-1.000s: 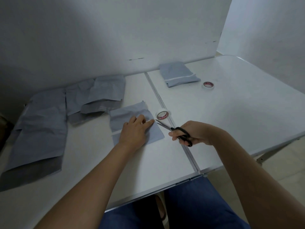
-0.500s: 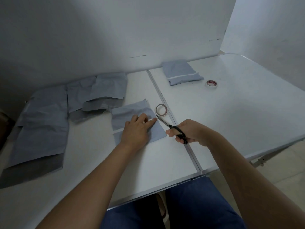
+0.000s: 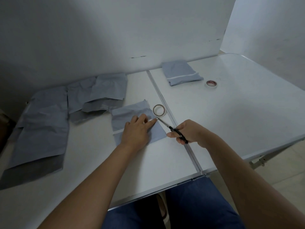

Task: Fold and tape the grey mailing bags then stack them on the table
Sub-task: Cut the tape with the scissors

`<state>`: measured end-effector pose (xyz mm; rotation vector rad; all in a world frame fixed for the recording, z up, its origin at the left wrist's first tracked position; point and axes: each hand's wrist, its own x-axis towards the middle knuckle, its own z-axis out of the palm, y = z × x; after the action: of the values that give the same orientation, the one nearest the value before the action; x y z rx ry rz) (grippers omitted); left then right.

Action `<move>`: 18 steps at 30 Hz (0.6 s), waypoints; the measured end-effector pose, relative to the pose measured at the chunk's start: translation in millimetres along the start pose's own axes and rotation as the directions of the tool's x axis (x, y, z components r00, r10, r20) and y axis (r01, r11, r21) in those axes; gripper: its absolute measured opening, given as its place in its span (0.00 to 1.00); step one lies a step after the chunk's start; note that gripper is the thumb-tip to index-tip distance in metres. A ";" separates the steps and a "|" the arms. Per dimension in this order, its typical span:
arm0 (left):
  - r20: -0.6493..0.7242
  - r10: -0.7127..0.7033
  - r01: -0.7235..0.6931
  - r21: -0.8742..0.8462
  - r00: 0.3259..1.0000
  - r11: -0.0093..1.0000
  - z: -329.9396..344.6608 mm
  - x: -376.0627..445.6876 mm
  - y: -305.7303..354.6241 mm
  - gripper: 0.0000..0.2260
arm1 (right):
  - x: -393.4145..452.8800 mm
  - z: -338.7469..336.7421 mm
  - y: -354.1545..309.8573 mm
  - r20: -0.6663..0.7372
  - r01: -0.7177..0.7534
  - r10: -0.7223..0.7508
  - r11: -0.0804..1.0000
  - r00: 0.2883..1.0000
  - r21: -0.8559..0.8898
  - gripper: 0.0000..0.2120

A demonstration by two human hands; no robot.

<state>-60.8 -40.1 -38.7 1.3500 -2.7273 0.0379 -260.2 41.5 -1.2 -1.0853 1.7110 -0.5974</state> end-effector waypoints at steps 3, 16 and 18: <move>0.004 0.000 0.000 -0.007 1.000 1.000 0.2 0.4 0.5 0.26 | -0.2 -0.5 0.2 0.013 -0.034 0.034 0.998 0.999 0.045 0.19; 0.018 -0.016 0.016 -0.014 1.000 1.000 -0.5 0.3 1.0 0.26 | 27.1 -28.2 -1.0 -0.380 -0.100 -0.104 0.872 0.919 -0.480 0.12; 0.016 -0.018 0.018 -0.014 1.000 1.000 -0.7 0.6 0.9 0.26 | 31.5 -30.2 -8.8 -0.442 -0.152 -0.164 0.788 0.882 -0.596 0.12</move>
<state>-61.8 -39.9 -37.9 1.3771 -2.7228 0.0062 -288.1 7.0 2.7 -1.4840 2.4445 -0.3072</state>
